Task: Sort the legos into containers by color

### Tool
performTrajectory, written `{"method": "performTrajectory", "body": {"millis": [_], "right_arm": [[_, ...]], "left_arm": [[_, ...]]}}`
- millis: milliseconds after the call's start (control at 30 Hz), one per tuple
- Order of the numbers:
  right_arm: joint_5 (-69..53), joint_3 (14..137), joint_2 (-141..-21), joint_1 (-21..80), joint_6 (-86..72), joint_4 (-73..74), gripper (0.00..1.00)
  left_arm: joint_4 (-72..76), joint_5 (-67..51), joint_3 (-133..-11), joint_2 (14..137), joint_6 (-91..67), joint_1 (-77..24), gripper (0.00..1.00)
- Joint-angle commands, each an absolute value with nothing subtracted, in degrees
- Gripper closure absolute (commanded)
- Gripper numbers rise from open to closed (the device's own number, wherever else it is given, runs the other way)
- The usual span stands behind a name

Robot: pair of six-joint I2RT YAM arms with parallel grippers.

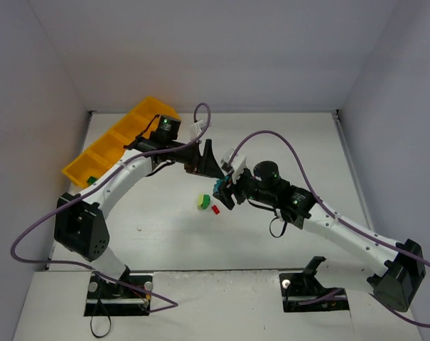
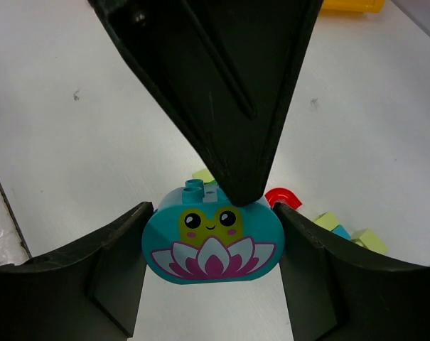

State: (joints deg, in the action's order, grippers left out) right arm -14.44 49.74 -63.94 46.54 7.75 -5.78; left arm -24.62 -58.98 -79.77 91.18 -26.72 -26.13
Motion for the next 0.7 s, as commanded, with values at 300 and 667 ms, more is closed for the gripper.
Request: {"method": "performTrajectory", "body": {"millis": [300,667], "right_arm": [[-14.68,52.91,-64.34,46.41,9.05,-8.88,0.96],[-14.33,52.56,-65.21,46.49,9.05,-8.88,0.96]], "left_arm": [[-28.48,-60.12,-85.25,94.04,-21.71,-29.62,0.33],[-18.55,-62.31,-83.67,94.04,-29.52,-29.62,1.00]]}}
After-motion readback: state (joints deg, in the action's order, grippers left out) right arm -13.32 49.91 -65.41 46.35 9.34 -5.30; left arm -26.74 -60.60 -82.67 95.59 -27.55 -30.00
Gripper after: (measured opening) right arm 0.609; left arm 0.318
